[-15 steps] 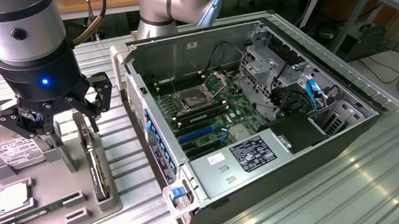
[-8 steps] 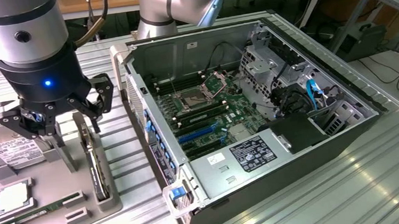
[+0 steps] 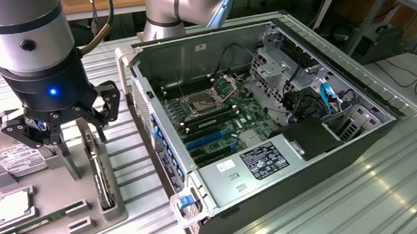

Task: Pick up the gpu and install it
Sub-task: 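Pick up the gpu and move the gpu toward the slot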

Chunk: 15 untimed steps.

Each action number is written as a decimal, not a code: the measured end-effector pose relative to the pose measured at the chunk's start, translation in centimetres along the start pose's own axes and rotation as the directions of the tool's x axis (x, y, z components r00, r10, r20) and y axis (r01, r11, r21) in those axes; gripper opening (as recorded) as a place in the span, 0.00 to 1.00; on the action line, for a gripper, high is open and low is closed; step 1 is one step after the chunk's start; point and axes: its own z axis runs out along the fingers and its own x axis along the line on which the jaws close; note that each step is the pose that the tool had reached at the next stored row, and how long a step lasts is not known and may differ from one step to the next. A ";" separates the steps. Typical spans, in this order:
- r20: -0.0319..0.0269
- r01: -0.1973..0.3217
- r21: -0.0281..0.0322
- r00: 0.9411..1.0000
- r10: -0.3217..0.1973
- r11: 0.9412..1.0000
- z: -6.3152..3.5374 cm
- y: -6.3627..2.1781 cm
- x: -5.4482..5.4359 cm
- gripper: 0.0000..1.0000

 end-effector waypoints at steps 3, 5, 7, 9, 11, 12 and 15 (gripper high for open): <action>0.000 -0.001 0.000 1.000 0.001 1.000 0.22 -0.21 0.0 0.60; 0.000 -0.002 0.000 1.000 0.002 1.000 0.41 -0.30 0.0 0.60; 0.000 -0.003 0.000 1.000 0.003 1.000 0.66 -0.37 0.0 0.60; 0.000 -0.003 0.000 1.000 0.003 1.000 1.00 -0.44 0.0 0.60; 0.000 -0.004 0.000 1.000 0.004 1.000 1.36 -0.49 0.0 0.60; 0.000 -0.004 0.000 1.000 0.004 1.000 1.54 -0.50 0.0 0.60; 0.000 -0.004 0.000 1.000 0.004 1.000 2.09 -0.57 0.0 0.60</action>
